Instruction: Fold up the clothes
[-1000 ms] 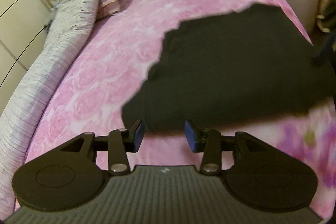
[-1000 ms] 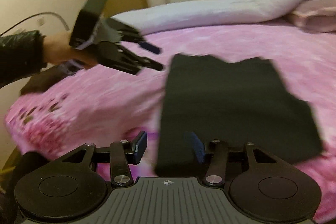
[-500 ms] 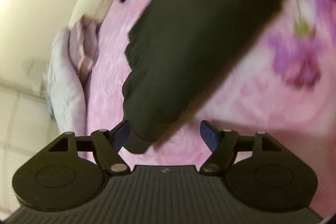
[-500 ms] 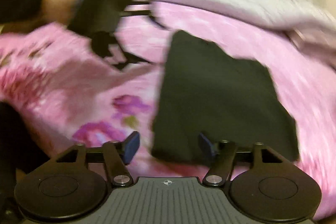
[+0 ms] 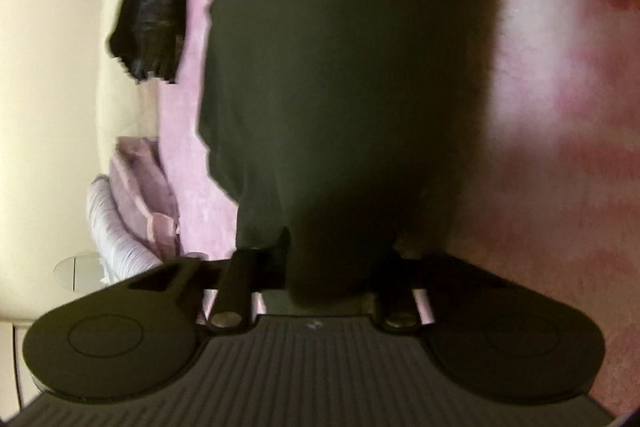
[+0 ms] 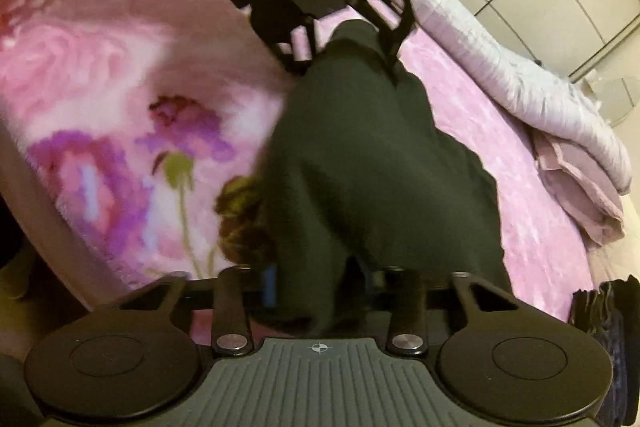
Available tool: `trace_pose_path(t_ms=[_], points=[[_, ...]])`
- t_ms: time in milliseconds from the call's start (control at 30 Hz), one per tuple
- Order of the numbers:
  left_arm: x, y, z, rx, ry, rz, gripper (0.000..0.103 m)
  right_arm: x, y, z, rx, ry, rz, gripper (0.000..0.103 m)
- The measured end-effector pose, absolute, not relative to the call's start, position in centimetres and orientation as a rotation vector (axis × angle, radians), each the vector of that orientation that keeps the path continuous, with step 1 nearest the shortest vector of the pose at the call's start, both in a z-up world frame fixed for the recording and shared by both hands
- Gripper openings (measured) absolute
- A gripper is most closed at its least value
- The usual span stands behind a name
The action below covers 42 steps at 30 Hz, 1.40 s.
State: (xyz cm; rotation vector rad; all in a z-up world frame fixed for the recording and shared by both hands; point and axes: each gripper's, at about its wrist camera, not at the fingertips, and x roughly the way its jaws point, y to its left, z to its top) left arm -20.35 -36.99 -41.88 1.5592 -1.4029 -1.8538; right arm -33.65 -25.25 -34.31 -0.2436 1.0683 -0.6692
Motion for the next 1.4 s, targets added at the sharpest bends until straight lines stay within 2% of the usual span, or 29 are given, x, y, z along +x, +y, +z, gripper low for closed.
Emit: trace_pose_path(t_ms=[67, 333, 500, 600, 767, 867, 933, 1133, 1200, 1267, 1400], points=[[-20.7, -36.7, -40.6, 1.530, -1.346, -1.844, 0.014, -34.3, -25.4, -33.1, -0.224, 1.059, -0.654, 0.016], [-18.3, -38.3, -31.3, 1.473, -1.056, -1.679, 0.013, -36.1, -32.0, -23.0, -0.216, 0.880, -0.613, 0.015], [-15.1, -34.6, -25.4, 1.452, -0.805, -1.491, 0.014, -34.6, -34.2, -18.6, -0.431, 0.754, -0.499, 0.014], [-14.8, -27.8, -25.7, 1.500, -0.635, -1.453, 0.014, -33.8, -30.8, -20.4, -0.532, 0.761, -0.344, 0.015], [-16.4, -16.8, -33.7, 1.629, -0.403, -1.565, 0.020, -34.7, -24.8, -28.7, -0.522, 0.867, -0.167, 0.015], [-17.6, -12.5, -37.6, 1.598, -0.405, -1.525, 0.028, -36.2, -22.2, -32.5, -0.553, 0.936, -0.163, 0.020], [-17.1, -11.2, -36.9, 1.507, -0.301, -1.537, 0.028, -37.4, -22.4, -32.4, -0.521, 0.947, -0.233, 0.024], [-14.0, -8.1, -34.0, 1.276, 0.000, -1.524, 0.031, -41.2, -24.2, -31.2, -0.366, 0.954, -0.462, 0.027], [-13.6, -8.8, -31.9, 1.193, 0.091, -1.515, 0.031, -41.9, -25.7, -30.2, -0.232, 0.891, -0.530, 0.031], [-12.2, -9.3, -30.3, 1.109, 0.166, -1.500, 0.031, -41.7, -27.4, -29.4, -0.099, 0.822, -0.561, 0.039], [-9.3, -13.4, -27.4, 0.912, 0.311, -1.528, 0.035, -39.5, -31.1, -28.8, 0.074, 0.749, -0.558, 0.048]])
